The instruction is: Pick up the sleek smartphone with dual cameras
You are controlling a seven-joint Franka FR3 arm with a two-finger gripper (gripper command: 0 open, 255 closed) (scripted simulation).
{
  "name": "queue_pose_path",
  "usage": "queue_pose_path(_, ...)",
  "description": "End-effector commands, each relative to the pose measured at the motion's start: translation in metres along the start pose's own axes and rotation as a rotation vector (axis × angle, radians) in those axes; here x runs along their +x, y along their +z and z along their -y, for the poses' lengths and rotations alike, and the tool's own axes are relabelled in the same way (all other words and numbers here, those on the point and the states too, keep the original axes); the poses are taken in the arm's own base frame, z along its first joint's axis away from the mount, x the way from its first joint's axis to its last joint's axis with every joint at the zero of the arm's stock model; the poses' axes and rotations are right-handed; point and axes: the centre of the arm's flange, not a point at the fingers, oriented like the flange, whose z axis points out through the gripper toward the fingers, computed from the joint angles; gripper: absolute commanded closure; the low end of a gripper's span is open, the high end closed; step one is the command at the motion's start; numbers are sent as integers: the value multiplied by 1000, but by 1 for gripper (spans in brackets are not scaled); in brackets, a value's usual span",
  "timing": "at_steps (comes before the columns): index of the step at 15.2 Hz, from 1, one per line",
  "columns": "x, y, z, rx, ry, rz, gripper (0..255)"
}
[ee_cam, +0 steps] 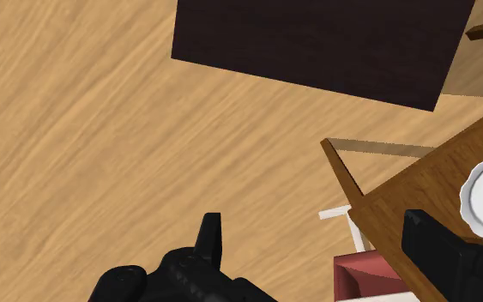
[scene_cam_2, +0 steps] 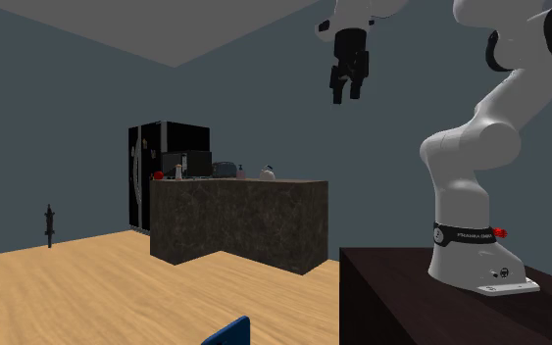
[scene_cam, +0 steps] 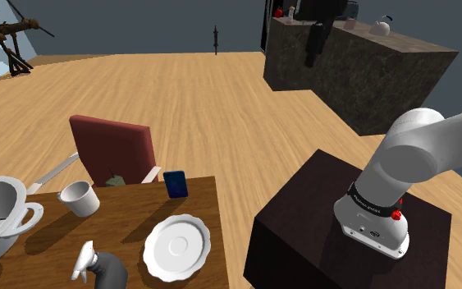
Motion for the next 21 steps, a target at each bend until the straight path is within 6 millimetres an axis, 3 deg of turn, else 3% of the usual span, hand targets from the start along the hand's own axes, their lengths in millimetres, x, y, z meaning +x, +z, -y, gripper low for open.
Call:
queue_pose_path(1,0,0,0,0,0,0,0)
queue_pose_path(21,122,149,174,55,296,35,0)
